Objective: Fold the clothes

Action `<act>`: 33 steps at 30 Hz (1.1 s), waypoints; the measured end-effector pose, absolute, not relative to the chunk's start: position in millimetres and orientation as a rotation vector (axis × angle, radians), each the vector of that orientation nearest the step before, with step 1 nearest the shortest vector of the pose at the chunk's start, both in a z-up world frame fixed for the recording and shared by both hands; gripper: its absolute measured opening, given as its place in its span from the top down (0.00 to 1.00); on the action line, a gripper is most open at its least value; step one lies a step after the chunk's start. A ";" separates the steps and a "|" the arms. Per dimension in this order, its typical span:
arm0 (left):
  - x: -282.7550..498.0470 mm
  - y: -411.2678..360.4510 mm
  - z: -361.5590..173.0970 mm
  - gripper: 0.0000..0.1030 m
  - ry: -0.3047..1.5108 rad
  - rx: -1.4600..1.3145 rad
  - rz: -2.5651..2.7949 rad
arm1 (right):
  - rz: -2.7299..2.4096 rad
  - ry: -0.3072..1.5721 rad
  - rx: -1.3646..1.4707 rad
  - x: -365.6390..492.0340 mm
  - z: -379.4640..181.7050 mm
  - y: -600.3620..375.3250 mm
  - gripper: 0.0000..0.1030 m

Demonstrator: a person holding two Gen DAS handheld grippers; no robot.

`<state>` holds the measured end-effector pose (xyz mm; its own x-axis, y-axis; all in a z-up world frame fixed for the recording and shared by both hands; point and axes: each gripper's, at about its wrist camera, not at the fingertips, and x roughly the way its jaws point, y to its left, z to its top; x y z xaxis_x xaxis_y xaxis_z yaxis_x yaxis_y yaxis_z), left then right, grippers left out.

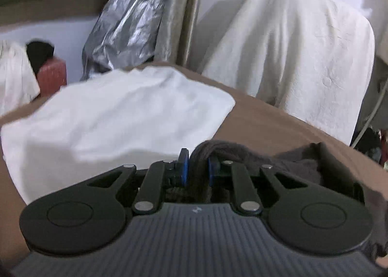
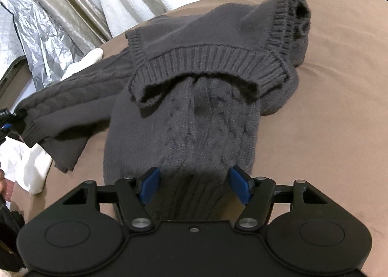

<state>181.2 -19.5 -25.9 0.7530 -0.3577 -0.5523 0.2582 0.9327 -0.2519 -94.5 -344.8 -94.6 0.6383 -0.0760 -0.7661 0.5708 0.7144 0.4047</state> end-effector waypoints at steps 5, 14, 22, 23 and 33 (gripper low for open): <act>175.0 -27.4 -38.1 0.86 0.660 -0.141 -0.342 | -0.315 0.823 0.599 -81.8 -96.0 -329.9 0.33; 161.0 -23.0 -19.7 0.86 0.592 -0.090 -0.402 | -0.374 0.844 0.186 -50.7 -86.6 -305.3 0.79; 152.5 -14.6 -4.2 0.97 0.424 0.057 -0.228 | -0.770 0.686 -0.004 -88.6 -14.0 -342.6 0.91; 154.8 -9.1 -1.6 0.96 0.420 0.047 -0.218 | -0.822 0.667 -0.017 -96.8 -5.4 -349.0 0.91; 201.0 -7.4 -49.4 0.65 0.866 -0.198 -0.502 | -1.058 0.684 0.019 -149.8 -6.3 -402.8 0.91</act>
